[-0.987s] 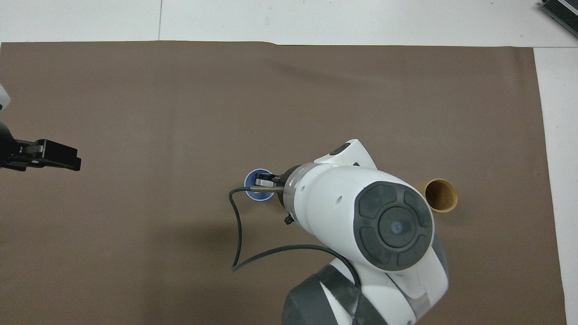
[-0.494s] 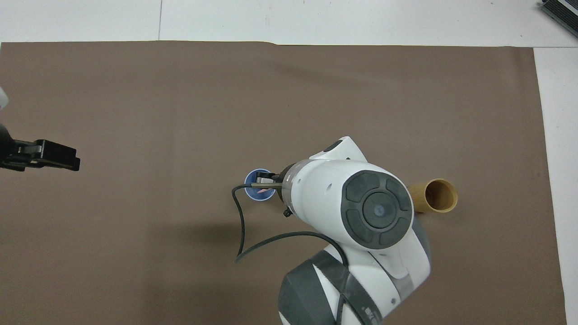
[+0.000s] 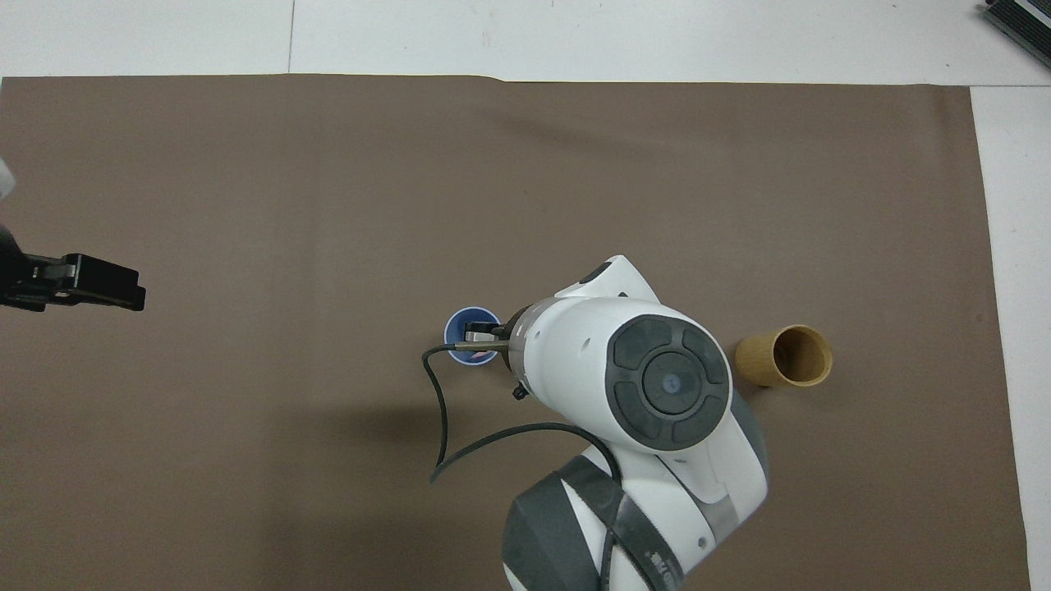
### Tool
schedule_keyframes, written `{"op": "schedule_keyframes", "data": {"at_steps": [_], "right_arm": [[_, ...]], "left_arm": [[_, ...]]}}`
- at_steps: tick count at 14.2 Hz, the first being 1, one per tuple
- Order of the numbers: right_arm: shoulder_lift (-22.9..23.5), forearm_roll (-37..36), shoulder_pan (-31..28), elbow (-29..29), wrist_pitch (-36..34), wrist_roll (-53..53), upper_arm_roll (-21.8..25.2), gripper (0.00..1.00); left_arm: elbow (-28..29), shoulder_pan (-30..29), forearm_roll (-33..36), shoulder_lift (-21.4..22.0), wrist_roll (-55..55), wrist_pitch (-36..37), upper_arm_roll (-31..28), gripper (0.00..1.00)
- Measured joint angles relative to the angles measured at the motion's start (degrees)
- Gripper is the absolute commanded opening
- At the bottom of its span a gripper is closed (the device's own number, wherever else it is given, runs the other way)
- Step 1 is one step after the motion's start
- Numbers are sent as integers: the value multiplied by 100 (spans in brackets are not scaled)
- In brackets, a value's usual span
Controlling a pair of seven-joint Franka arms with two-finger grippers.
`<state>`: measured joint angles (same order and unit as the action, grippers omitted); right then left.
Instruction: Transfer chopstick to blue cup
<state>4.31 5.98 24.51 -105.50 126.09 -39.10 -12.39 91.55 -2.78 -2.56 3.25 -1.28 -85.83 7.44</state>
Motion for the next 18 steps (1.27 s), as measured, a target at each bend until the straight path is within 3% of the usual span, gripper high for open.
{"op": "schedule_keyframes", "data": {"at_steps": [1,2,4,12,18], "right_arm": [[1,0,0,0,12,2,0,66],[2,0,0,0,21,3,1,71],[10,0,0,4,47,3,3,99],[-8,-3,-146,177,83,4,43,100],[-572,-53,-762,222,-803,323,66,100]], "left_arm": [[0,0,0,0,0,0,0,100],[0,0,0,0,0,0,0,100],[0,0,0,0,0,0,0,100],[0,0,0,0,0,0,0,100],[0,0,0,0,1,0,0,100]]}}
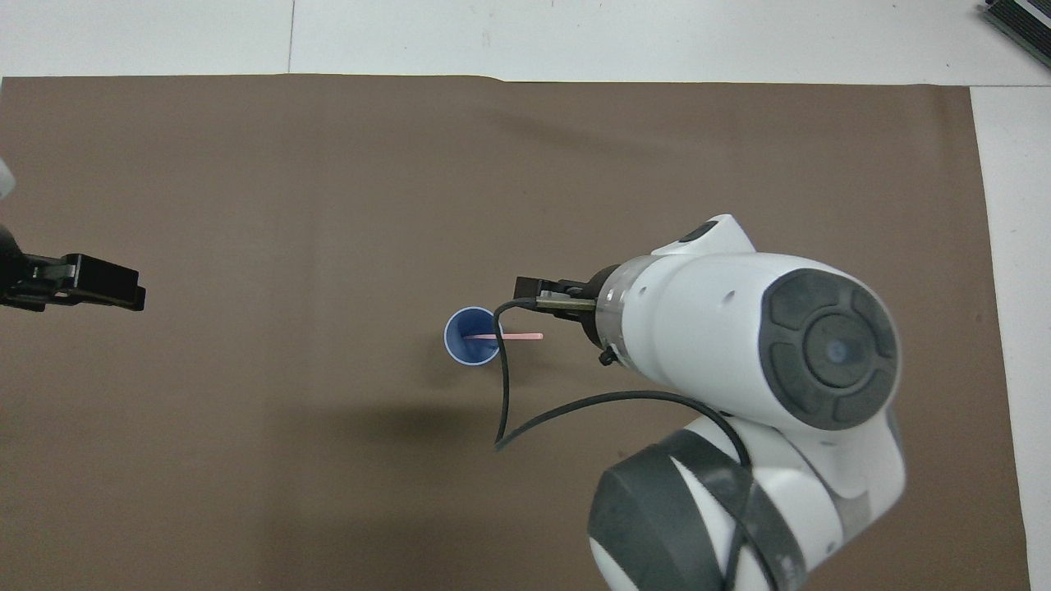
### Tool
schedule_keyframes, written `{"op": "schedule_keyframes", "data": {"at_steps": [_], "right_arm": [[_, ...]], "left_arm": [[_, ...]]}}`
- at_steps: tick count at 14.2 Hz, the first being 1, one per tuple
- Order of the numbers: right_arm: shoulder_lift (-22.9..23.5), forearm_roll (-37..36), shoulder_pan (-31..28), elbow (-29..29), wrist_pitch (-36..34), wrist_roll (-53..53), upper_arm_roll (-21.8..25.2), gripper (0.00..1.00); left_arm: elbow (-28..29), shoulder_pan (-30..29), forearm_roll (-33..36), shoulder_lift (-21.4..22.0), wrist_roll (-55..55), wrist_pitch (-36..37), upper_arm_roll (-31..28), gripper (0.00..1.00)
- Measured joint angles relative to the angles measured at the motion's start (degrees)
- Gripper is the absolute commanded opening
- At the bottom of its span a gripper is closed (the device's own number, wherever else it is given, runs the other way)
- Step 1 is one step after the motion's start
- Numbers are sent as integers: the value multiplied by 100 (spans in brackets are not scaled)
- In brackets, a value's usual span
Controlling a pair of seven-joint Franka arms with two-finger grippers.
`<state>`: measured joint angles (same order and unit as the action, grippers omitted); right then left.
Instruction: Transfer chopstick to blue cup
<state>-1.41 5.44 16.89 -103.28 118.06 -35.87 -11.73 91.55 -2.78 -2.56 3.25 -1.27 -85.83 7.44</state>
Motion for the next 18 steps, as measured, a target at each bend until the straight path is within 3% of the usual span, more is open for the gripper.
{"op": "schedule_keyframes", "data": {"at_steps": [7,13,18], "right_arm": [[-736,-8,-1416,29,-1073,1916,63,100],[-687,-771,-1943,701,-2177,2690,107,100],[-215,-981,-2011,1630,-3279,2702,109,100]], "left_arm": [[0,0,0,0,0,0,0,100],[0,0,0,0,0,0,0,100],[0,0,0,0,0,0,0,100]]}}
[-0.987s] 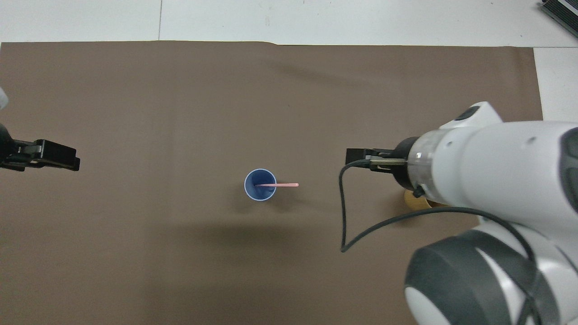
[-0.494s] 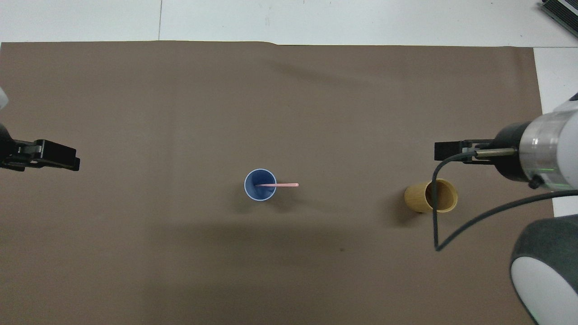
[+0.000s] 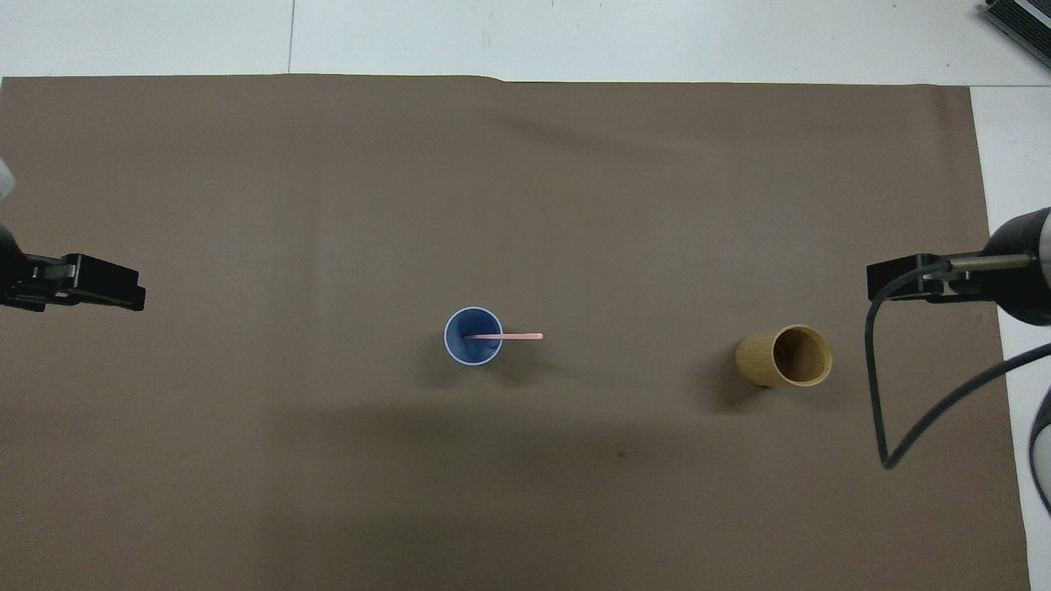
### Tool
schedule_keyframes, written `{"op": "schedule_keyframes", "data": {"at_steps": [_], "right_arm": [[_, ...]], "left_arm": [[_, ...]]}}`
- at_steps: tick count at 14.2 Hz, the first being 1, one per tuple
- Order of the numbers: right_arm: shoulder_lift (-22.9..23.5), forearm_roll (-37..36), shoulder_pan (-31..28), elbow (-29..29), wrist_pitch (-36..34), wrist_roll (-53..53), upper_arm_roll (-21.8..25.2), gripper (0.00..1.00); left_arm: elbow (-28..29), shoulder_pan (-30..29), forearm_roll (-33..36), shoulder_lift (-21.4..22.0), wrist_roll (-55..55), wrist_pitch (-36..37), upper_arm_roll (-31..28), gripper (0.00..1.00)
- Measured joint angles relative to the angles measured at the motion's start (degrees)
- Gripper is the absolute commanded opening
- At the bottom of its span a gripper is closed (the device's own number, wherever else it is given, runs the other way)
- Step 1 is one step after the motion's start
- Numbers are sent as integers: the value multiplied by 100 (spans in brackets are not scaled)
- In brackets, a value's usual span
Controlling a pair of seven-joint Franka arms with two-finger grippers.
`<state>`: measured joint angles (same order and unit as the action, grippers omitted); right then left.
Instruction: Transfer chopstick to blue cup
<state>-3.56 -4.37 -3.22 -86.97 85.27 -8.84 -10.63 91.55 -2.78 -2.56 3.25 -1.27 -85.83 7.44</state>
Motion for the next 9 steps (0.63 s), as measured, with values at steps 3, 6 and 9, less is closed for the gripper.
{"op": "schedule_keyframes", "data": {"at_steps": [3,6,9], "right_arm": [[228,0,-12,311,-213,1,0,100],[335,0,-13,460,-342,1,0,100],[360,2,-18,507,-374,1,2,100]], "left_arm": [[0,0,0,0,0,0,0,100],[0,0,0,0,0,0,0,100],[0,0,0,0,0,0,0,100]]}}
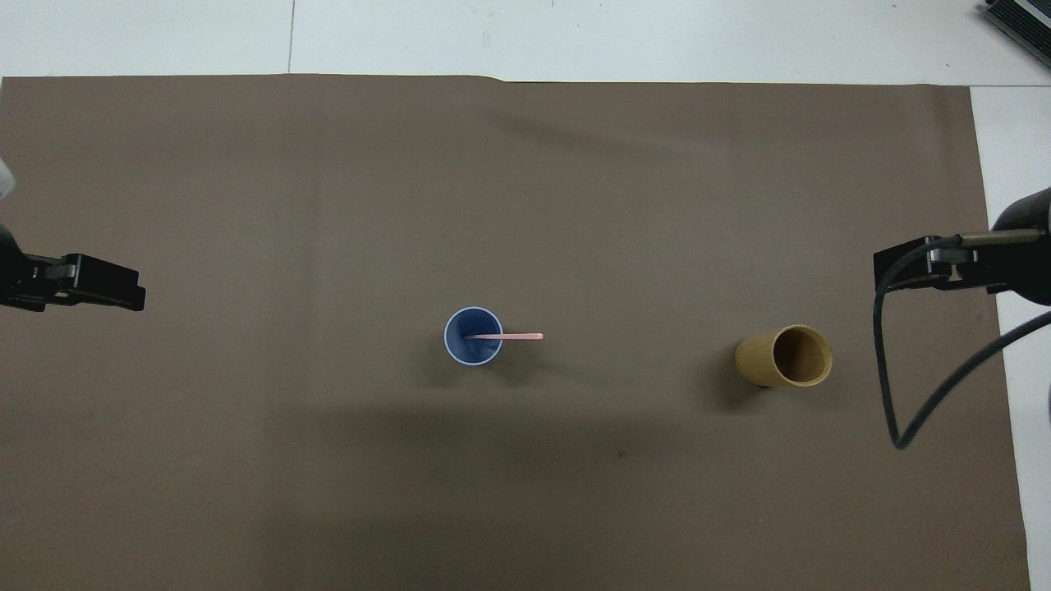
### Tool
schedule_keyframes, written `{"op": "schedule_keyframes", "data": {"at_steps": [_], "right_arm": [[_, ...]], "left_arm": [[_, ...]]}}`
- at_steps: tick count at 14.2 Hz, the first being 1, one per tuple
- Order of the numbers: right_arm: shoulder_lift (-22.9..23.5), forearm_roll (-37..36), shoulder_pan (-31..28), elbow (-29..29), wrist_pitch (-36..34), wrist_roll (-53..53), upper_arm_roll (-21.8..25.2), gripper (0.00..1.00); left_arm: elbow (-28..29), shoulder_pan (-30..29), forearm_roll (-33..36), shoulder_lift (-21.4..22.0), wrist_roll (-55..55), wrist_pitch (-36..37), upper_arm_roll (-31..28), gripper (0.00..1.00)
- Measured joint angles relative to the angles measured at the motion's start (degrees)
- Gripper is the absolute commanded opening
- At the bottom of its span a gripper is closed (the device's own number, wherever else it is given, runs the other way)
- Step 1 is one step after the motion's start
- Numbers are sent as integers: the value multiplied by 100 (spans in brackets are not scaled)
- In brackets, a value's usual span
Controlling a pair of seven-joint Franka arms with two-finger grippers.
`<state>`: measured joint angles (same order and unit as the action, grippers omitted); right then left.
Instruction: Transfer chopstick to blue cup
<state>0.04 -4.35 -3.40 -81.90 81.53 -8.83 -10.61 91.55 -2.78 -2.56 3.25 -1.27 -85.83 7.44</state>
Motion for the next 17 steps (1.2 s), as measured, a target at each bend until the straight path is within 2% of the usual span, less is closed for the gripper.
{"op": "schedule_keyframes", "data": {"at_steps": [17], "right_arm": [[3,212,-91,8,-1,-150,40,100]], "left_arm": [[0,0,0,0,0,0,0,100]]}}
